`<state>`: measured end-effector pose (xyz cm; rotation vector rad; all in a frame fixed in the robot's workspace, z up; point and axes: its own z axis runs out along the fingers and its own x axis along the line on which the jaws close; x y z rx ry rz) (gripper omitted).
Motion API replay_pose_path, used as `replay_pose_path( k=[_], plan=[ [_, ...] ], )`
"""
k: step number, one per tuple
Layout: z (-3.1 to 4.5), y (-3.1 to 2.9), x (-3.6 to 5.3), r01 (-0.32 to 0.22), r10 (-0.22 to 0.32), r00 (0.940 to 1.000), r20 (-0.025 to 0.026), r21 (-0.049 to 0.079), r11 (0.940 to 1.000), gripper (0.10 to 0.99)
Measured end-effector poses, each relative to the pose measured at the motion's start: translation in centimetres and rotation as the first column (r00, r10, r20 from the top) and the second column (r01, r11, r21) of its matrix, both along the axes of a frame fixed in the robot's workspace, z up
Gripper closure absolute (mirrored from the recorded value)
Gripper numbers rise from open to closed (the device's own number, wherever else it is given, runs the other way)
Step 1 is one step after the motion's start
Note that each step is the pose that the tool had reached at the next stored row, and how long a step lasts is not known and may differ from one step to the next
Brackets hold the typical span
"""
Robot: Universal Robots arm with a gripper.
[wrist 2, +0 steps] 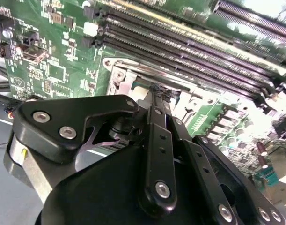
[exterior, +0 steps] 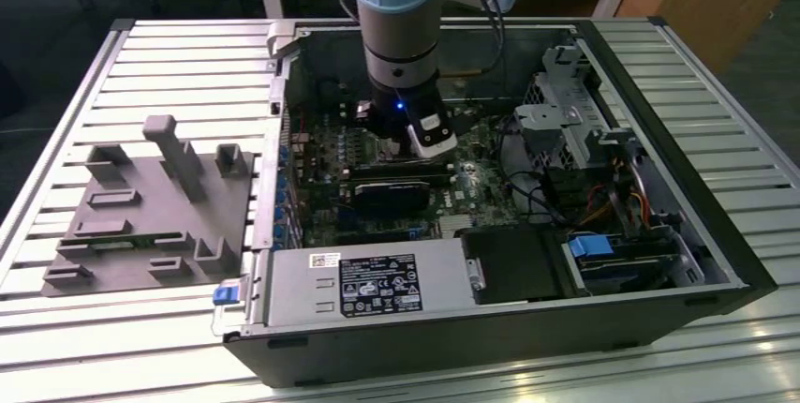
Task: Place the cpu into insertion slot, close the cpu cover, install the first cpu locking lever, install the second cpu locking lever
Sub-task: 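Install the second cpu locking lever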
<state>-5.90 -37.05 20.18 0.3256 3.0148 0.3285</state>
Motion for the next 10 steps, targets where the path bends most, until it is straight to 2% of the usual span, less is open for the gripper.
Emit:
replay_pose_path(
  k=[6, 7, 10],
  plan=[
    [-0.01, 1.16, 0.17, 0.000, 0.000, 1.0000, -0.0079, -0.043, 0.9991, 0.984],
    [-0.01, 1.38, 0.18, 0.000, 0.000, 1.0000, -0.0082, -0.048, 0.9989, 0.984],
    [0.00, 2.01, 0.18, 0.000, 0.000, 1.0000, -0.0082, -0.050, 0.9987, 0.984]
  ],
)
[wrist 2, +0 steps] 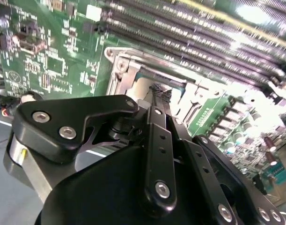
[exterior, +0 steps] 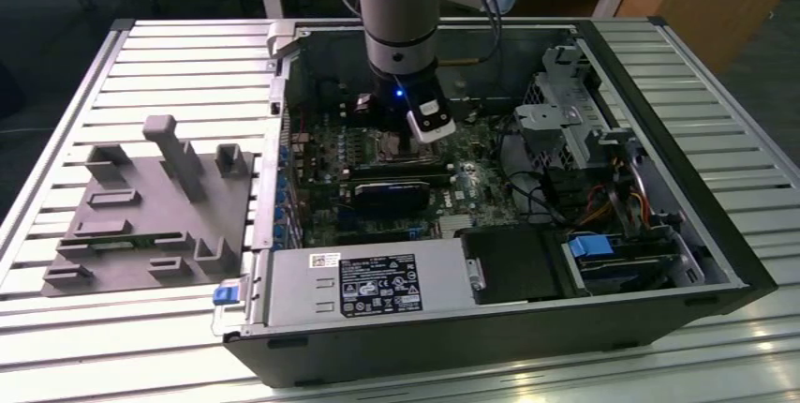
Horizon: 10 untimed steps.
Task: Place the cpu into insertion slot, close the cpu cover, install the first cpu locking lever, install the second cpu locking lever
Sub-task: 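Install the second cpu locking lever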
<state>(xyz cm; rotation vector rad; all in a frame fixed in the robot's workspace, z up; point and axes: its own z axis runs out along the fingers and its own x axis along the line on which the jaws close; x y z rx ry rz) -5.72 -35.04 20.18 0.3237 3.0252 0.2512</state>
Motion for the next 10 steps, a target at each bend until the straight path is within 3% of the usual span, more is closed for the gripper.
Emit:
replay_pose_path(
  k=[5, 10],
  plan=[
    [0.18, 0.54, 0.00, 0.000, 0.000, 1.0000, -0.0002, -0.002, 1.0000, 0.984],
    [1.22, 0.73, 0.00, 0.000, 0.000, 1.0000, 0.0003, -0.006, 1.0000, 0.984]
  ],
)
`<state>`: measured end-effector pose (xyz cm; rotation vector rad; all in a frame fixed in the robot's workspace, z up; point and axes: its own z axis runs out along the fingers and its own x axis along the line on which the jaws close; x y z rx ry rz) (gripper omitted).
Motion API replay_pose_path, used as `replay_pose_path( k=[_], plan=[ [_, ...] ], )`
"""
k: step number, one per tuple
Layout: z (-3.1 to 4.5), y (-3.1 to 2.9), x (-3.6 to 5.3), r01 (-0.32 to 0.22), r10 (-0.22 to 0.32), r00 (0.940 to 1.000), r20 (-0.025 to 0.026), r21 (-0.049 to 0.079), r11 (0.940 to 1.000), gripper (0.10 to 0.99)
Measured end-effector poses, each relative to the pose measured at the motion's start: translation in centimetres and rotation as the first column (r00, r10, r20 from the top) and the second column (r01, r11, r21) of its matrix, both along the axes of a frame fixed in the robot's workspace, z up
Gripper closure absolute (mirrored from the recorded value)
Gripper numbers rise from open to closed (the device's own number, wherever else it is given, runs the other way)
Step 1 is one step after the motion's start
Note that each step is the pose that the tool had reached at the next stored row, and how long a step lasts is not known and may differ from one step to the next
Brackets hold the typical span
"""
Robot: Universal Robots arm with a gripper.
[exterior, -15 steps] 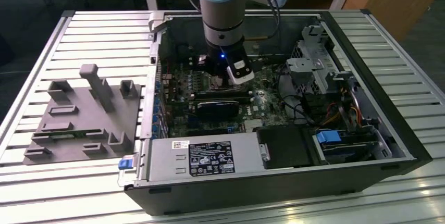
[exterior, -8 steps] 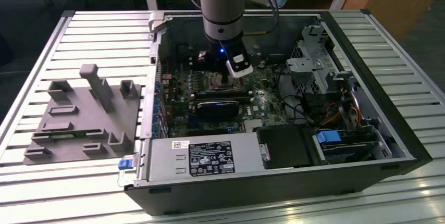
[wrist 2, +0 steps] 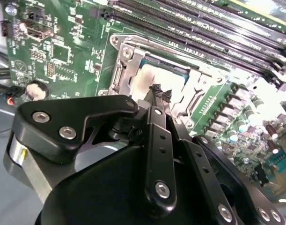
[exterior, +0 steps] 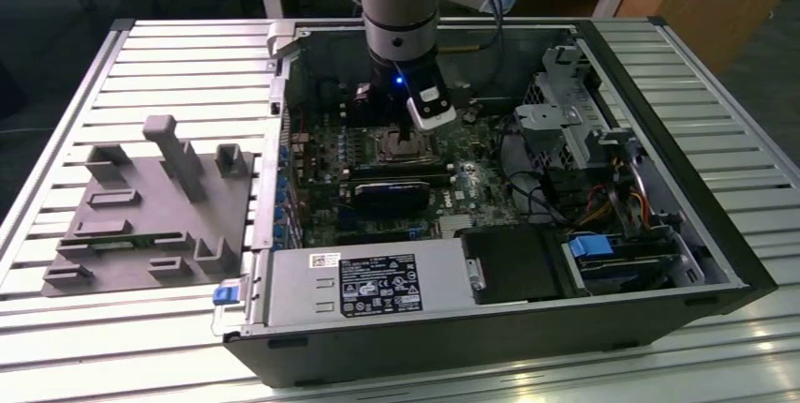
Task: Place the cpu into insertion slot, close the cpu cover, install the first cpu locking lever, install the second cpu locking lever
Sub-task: 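Install the second cpu locking lever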
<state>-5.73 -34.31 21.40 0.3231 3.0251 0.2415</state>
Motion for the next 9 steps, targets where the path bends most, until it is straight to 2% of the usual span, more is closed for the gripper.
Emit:
replay_pose_path(
  k=[3, 9],
  plan=[
    [0.45, 0.10, 0.00, 0.000, 0.000, 1.0000, 0.0003, -0.006, 1.0000, 0.984],
    [0.48, 0.10, 0.00, 0.000, 0.000, 1.0000, 0.0003, -0.009, 1.0000, 0.984]
  ],
)
